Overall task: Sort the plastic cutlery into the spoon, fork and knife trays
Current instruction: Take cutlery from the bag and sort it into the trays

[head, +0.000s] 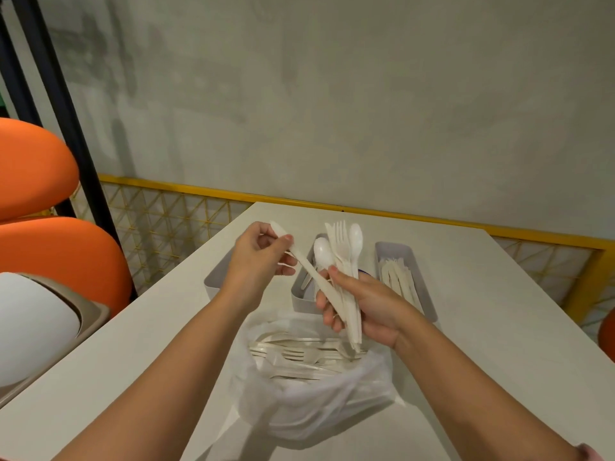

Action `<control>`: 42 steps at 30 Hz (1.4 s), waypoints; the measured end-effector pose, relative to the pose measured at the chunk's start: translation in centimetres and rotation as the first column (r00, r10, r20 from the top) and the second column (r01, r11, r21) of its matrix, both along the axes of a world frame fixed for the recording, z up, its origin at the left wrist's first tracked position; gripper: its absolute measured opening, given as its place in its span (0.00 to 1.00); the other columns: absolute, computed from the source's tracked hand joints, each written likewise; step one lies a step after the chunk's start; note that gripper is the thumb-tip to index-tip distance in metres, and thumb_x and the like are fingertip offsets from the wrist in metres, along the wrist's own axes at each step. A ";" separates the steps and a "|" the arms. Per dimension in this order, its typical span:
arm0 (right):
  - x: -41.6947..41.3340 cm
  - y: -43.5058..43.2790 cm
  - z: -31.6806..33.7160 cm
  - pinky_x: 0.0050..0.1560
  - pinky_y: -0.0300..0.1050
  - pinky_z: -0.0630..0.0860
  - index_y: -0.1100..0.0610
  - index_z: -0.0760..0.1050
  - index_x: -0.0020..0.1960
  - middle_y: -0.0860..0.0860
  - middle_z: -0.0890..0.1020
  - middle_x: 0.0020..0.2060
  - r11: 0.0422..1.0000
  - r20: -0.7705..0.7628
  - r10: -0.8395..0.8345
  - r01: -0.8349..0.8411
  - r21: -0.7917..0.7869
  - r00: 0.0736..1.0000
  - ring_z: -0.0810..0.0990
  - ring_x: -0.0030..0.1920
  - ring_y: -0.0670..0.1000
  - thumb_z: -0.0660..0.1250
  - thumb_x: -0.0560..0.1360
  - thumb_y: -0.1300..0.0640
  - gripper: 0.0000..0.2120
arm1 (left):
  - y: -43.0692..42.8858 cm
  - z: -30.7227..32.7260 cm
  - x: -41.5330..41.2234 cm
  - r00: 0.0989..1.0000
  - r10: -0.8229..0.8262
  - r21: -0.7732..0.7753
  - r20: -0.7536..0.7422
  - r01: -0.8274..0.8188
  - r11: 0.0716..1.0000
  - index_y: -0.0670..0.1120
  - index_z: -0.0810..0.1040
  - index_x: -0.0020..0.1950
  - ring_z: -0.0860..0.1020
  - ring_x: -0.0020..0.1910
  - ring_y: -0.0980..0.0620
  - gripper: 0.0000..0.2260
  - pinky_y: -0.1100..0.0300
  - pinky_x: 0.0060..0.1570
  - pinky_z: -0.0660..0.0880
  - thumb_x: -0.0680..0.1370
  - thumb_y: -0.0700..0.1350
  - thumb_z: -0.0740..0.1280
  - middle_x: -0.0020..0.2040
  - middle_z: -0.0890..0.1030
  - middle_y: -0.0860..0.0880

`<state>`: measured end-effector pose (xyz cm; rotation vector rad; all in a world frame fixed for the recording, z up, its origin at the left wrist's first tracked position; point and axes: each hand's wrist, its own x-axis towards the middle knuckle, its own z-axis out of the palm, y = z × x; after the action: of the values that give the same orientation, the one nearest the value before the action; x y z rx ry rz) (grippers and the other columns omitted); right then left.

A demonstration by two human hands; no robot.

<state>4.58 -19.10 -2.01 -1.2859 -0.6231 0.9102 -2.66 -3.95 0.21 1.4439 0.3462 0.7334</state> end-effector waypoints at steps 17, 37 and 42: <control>2.1 -0.2 -0.5 0.17 0.34 0.61 0.61 0.74 0.47 0.51 0.70 0.25 0.968 -0.158 -0.218 0.234 0.092 0.963 0.64 0.20 0.43 0.58 0.80 0.57 0.09 | 1.1 -0.5 -2.9 0.611 -0.316 0.311 -0.725 0.701 0.642 0.43 0.77 0.56 0.79 0.36 0.52 0.13 0.56 0.47 0.76 0.78 0.32 0.57 0.40 0.79 0.49; 0.5 0.1 -1.0 0.23 0.38 0.64 0.57 0.74 0.57 0.54 0.72 0.30 0.992 -0.220 -0.024 0.050 0.114 0.975 0.68 0.26 0.47 0.55 0.79 0.56 0.12 | -4.9 -1.3 1.7 0.967 -0.010 0.203 -0.254 0.063 0.977 0.44 0.79 0.48 0.71 0.22 0.59 0.06 0.67 0.26 0.67 0.77 0.45 0.65 0.29 0.75 0.50; 0.6 -0.3 -1.4 0.23 0.37 0.64 0.58 0.72 0.60 0.55 0.73 0.31 0.993 -0.185 0.006 0.015 0.115 0.983 0.67 0.28 0.48 0.52 0.77 0.63 0.15 | -4.9 -1.7 2.3 0.962 0.027 0.222 -0.272 0.035 0.974 0.41 0.79 0.51 0.75 0.28 0.55 0.11 0.64 0.30 0.69 0.72 0.45 0.71 0.37 0.79 0.47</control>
<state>5.14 -19.37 -3.37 -1.0846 -0.5188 0.9635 -0.36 -8.88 -1.50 1.7675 0.4851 0.5822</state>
